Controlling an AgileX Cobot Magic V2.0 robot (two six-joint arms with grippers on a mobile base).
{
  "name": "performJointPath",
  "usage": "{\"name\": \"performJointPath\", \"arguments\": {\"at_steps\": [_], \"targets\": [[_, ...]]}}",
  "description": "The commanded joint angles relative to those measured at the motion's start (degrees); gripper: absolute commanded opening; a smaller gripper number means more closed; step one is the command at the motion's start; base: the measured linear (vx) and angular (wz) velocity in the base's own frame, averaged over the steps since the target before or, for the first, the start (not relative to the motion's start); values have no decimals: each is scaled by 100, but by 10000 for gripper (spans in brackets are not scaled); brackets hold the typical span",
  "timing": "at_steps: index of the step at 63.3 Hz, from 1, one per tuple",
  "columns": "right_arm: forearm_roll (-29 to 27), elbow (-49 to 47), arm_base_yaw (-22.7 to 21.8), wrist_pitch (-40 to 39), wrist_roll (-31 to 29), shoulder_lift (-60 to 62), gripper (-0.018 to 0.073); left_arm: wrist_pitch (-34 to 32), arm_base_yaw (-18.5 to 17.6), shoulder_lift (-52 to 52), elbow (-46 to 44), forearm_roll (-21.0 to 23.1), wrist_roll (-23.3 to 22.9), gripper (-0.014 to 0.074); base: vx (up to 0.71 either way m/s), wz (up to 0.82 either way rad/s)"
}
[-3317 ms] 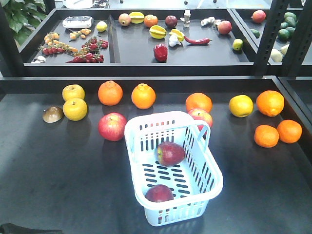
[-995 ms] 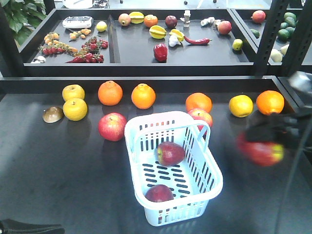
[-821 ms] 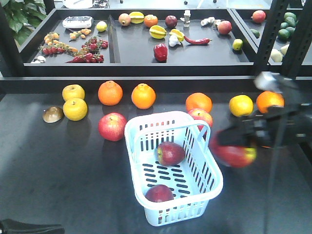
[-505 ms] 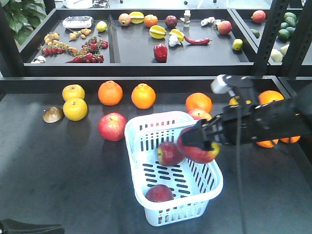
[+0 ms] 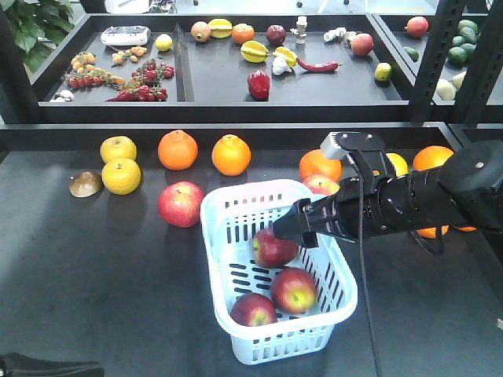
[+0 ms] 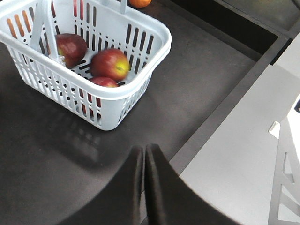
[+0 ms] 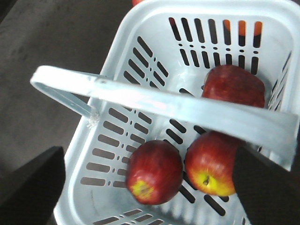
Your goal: Pick three apples into basket with both arms
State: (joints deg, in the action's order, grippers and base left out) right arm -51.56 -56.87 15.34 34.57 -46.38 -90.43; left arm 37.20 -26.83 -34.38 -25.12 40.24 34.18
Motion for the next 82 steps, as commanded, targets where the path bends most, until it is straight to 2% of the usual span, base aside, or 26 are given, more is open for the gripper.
{"name": "performJointPath", "arguments": {"at_steps": [1, 11, 21, 25, 35, 44, 51, 61, 71, 82], "targets": [[-302, -150, -1, 54, -59, 209, 635, -267, -18, 0, -130, 182, -11, -6, 0, 0], [-165, -150, -6, 582, -137, 292, 449, -261, -18, 0, -130, 182, -11, -6, 0, 0], [176, -150, -6, 1235, -118, 678, 94, -214, -18, 0, -130, 182, -11, -6, 0, 0], [291, -150, -6, 1510, -89, 895, -17, -194, -18, 0, -130, 187, -11, -6, 0, 0], [673, -150, -6, 2108, 317, 1606, -5, -182, -18, 0, -130, 197, -11, -6, 0, 0], [1348, 23, -6, 2303, 834, 2584, -5, -187, -18, 0, -130, 198, -11, -6, 0, 0], [1856, 628, -6, 1955, 1234, 3557, -5, -178, -18, 0, -130, 198, -11, -6, 0, 0], [2300, 1791, -6, 1199, 1454, 4894, -5, -172, -18, 0, -130, 198, -11, -6, 0, 0], [2431, 2683, -6, 955, 1500, 5911, -5, -174, -18, 0, -130, 193, -11, -6, 0, 0], [2436, 2853, -6, 975, 1444, 6448, -5, -174, -18, 0, -130, 198, -11, -6, 0, 0]]}}
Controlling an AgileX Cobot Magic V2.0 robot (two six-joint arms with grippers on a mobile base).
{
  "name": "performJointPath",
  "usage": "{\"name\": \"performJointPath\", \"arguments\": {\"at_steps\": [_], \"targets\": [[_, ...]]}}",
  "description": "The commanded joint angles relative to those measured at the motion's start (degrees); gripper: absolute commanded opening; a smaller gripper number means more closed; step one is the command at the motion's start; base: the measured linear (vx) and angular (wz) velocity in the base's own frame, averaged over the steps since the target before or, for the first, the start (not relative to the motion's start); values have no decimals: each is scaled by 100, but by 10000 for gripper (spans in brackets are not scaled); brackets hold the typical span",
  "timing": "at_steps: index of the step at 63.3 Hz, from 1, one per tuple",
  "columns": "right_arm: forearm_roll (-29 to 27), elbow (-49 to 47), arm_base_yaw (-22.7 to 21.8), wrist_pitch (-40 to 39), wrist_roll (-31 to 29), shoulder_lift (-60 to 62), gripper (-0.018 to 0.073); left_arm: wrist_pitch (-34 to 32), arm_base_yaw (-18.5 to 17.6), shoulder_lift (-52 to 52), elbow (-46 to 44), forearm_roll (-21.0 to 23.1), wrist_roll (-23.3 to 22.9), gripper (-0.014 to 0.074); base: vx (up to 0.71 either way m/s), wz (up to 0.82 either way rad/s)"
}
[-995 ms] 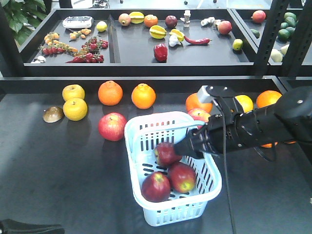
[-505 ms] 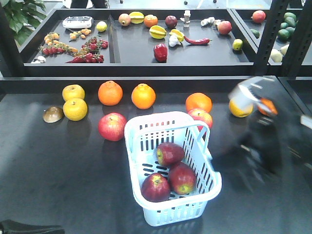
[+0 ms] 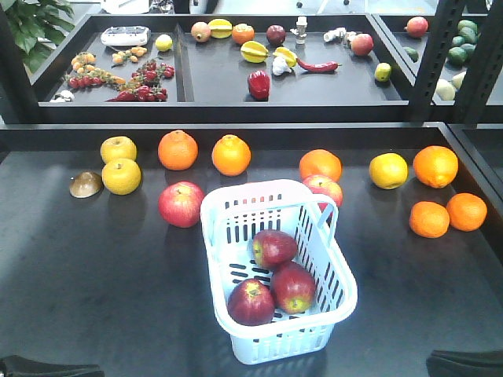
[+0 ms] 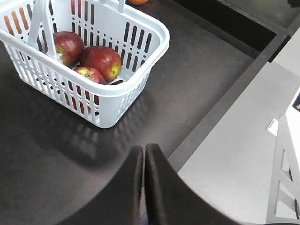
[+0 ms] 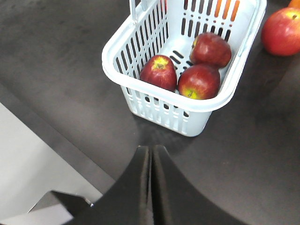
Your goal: Pick three apples into basket with both arms
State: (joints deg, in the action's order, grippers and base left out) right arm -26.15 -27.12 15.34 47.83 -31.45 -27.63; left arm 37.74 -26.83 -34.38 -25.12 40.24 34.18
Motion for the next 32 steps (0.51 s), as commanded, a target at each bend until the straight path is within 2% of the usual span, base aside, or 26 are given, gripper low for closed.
{"name": "performJointPath", "arguments": {"at_steps": [1, 32], "targets": [[-105, -122, -6, -349, -49, 190, -5, -228, -18, 0, -130, 198, -11, -6, 0, 0], [-126, -122, -6, -325, -49, 299, -5, -228, -18, 0, -130, 198, -17, -6, 0, 0]]}}
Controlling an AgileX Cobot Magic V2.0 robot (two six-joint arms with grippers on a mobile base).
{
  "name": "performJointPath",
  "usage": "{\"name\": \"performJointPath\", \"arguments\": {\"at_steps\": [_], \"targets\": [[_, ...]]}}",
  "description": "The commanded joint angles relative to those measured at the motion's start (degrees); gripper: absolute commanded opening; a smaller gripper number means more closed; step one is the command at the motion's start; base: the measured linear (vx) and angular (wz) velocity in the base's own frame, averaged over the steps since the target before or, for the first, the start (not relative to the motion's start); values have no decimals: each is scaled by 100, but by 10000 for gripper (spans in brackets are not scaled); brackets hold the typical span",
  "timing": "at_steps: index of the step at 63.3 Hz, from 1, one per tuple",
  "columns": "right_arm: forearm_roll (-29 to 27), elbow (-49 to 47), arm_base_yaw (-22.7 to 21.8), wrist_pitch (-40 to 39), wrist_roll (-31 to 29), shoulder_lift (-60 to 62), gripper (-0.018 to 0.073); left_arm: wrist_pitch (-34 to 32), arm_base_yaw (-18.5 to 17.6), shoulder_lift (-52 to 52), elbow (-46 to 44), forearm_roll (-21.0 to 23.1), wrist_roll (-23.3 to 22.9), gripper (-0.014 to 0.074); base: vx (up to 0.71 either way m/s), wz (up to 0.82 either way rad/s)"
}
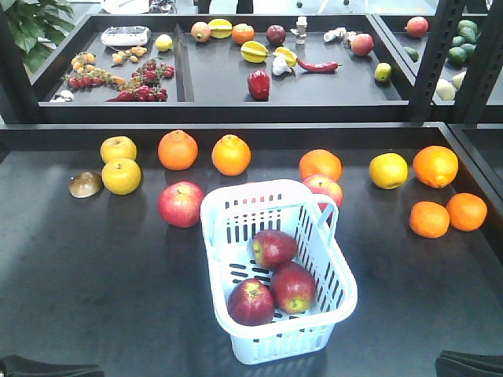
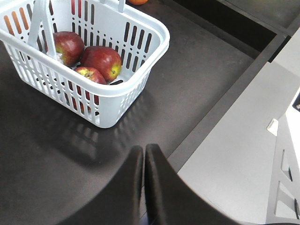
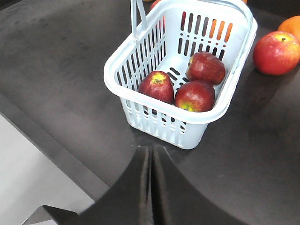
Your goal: Pick three apples into basket with both arms
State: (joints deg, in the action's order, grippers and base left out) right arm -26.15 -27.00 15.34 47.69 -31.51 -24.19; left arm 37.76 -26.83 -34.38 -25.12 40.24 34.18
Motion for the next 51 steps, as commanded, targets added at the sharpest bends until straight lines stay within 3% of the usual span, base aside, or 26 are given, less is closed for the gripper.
{"name": "performJointPath", "arguments": {"at_steps": [1, 19, 24, 27, 34, 43, 47, 51], "targets": [[-126, -134, -6, -311, -43, -44, -5, -230, -18, 0, -130, 198, -17, -6, 0, 0], [-126, -134, -6, -311, -43, -44, -5, -373, -18, 0, -130, 198, -16, -6, 0, 0], [-126, -134, -6, -311, -43, -44, -5, -503, -18, 0, -130, 378, -264, -6, 0, 0], [-126, -134, -6, -311, -43, -44, -5, -585, -18, 0, -101, 455, -629, -6, 0, 0], [-126, -134, -6, -311, -43, -44, -5, -989, -18, 0, 192, -233, -1616, -6, 0, 0], [-126, -134, -6, -311, -43, -44, -5, -1937, -18, 0, 1147, -1446, -3606, -6, 0, 0], [-126, -134, -6, -311, -43, -44, -5, -2335, -18, 0, 1615, -1808, -4478, -6, 0, 0], [-126, -134, -6, -311, -43, -44, -5, -2592, -18, 24, 1922, -1924, -5068, -6, 0, 0]]}}
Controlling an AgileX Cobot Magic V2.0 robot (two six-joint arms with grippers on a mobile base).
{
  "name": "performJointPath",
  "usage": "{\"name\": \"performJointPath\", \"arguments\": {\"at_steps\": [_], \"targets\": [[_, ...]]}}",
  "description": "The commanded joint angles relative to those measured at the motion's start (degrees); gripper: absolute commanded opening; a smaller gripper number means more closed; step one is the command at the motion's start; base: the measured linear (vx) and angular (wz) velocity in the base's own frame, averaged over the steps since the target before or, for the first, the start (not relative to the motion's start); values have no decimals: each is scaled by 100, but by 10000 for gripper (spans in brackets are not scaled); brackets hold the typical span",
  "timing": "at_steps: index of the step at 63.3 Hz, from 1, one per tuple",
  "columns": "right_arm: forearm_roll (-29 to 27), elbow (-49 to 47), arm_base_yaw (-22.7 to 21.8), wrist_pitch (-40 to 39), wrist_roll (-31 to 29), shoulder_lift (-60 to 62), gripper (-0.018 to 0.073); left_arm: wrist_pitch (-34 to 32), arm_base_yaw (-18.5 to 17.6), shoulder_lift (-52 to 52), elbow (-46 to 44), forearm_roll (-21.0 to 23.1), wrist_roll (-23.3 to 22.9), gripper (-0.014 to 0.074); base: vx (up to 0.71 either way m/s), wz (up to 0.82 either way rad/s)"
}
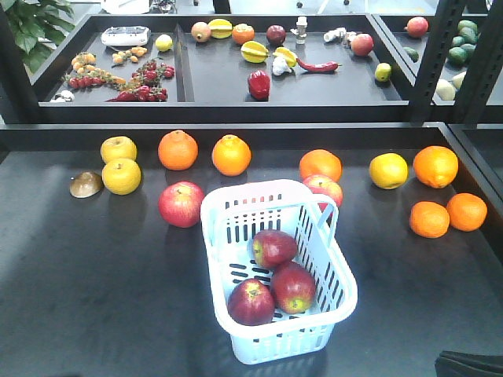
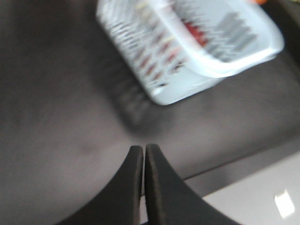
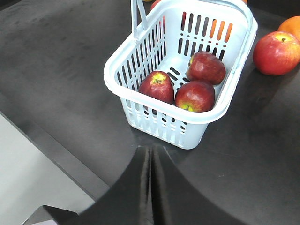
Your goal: Pick three apples into basket with both arms
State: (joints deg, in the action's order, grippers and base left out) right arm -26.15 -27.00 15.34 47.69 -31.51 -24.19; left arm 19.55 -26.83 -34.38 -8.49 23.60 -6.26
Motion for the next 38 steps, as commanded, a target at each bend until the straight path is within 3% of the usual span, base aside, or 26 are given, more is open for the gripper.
{"name": "performJointPath", "arguments": {"at_steps": [1, 5, 12, 21, 26, 38], "targets": [[-126, -134, -6, -311, -43, -44, -5, -851, -18, 43, 351, -292, -1140, -6, 0, 0], [-126, -134, -6, -311, -43, -44, -5, -997, -18, 166, 595, -521, -1442, -6, 0, 0], [-126, -134, -6, -311, -43, -44, -5, -1341, -18, 490, 880, -858, -1402, -6, 0, 0], [-132, -134, -6, -311, -43, -45, -5, -1615, 24, 1198, 868, -2020, -774, -6, 0, 0], [-132, -134, -6, -311, -43, -45, -5, -1668, 271, 1706, 868, -2286, -512, -6, 0, 0], [-132, -134, -6, -311, -43, -45, -5, -1264, 1294, 3038, 873, -2295, -315, -6, 0, 0]]}}
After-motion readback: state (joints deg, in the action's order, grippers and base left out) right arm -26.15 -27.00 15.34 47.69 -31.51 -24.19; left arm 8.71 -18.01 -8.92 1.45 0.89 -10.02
